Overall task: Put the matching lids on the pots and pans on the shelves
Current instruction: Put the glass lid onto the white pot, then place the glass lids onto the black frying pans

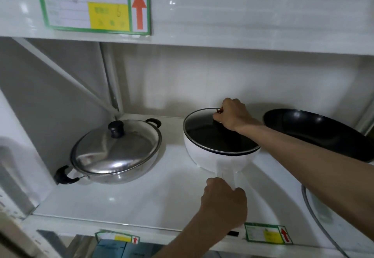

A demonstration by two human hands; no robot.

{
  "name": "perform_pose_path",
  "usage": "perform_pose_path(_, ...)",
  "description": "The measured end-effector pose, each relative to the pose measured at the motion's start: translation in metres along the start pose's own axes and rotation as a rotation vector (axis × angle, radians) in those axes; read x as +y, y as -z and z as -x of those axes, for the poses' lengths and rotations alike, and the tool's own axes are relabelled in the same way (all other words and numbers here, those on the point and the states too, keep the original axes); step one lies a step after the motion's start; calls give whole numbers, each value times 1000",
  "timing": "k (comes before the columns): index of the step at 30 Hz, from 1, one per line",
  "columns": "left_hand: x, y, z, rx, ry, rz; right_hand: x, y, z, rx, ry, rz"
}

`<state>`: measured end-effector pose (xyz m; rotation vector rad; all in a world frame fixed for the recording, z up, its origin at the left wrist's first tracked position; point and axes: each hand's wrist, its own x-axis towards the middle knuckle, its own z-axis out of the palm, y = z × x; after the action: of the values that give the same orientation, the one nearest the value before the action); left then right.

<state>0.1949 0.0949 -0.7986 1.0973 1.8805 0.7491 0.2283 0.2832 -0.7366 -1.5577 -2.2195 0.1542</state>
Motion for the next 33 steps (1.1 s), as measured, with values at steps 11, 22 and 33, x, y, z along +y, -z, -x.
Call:
perform_pose_path(11,-1,4,2,-35,13,10,0,-2,1,-47,-3,37)
perform_pose_path(22,16,3,24,291,-298,-602,81,124,87,-23,-109,233)
perform_pose_path(33,114,-145,33,-464,-139,246,264,130,196,-313,-686,455)
